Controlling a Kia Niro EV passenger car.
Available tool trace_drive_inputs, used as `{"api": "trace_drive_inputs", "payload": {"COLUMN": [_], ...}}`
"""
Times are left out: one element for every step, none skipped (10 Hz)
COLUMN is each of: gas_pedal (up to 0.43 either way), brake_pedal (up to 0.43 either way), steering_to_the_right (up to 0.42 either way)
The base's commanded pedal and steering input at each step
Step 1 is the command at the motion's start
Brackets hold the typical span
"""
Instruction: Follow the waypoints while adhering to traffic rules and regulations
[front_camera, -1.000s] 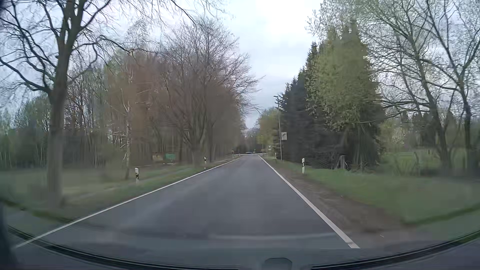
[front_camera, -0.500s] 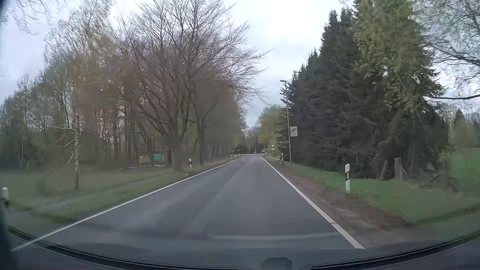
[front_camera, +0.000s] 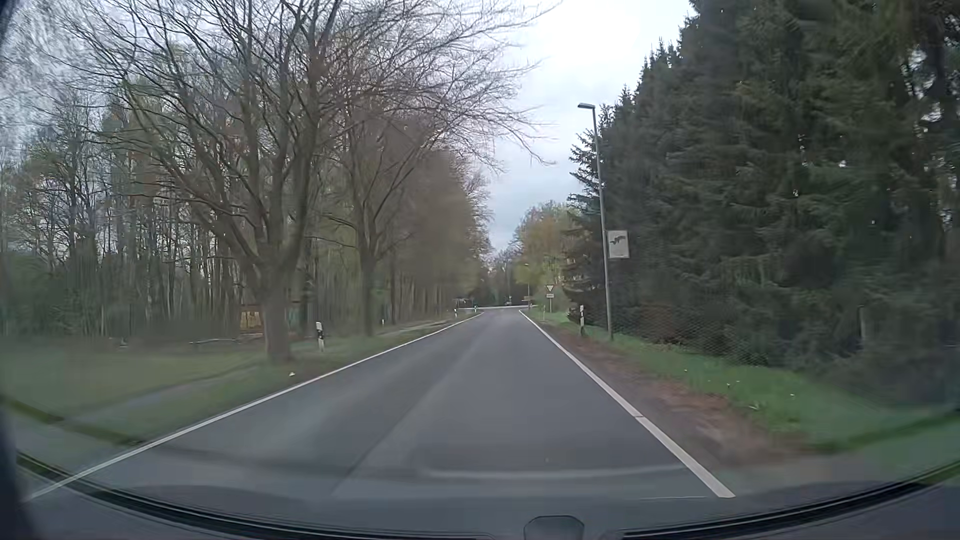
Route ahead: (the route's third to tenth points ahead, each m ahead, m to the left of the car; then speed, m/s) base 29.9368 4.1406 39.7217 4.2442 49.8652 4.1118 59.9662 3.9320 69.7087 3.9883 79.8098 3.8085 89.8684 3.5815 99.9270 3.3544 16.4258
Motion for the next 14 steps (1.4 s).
{"api": "trace_drive_inputs", "payload": {"gas_pedal": [0.157, 0.157, 0.157, 0.157, 0.150, 0.150, 0.138, 0.130, 0.130, 0.130, 0.118, 0.118, 0.118, 0.118], "brake_pedal": [0.000, 0.000, 0.000, 0.000, 0.000, 0.000, 0.000, 0.000, 0.000, 0.000, 0.000, 0.000, 0.000, 0.000], "steering_to_the_right": [-0.005, -0.004, -0.004, -0.004, -0.004, -0.004, -0.003, -0.003, -0.002, -0.001, 0.000, 0.000, 0.000, 0.000]}}
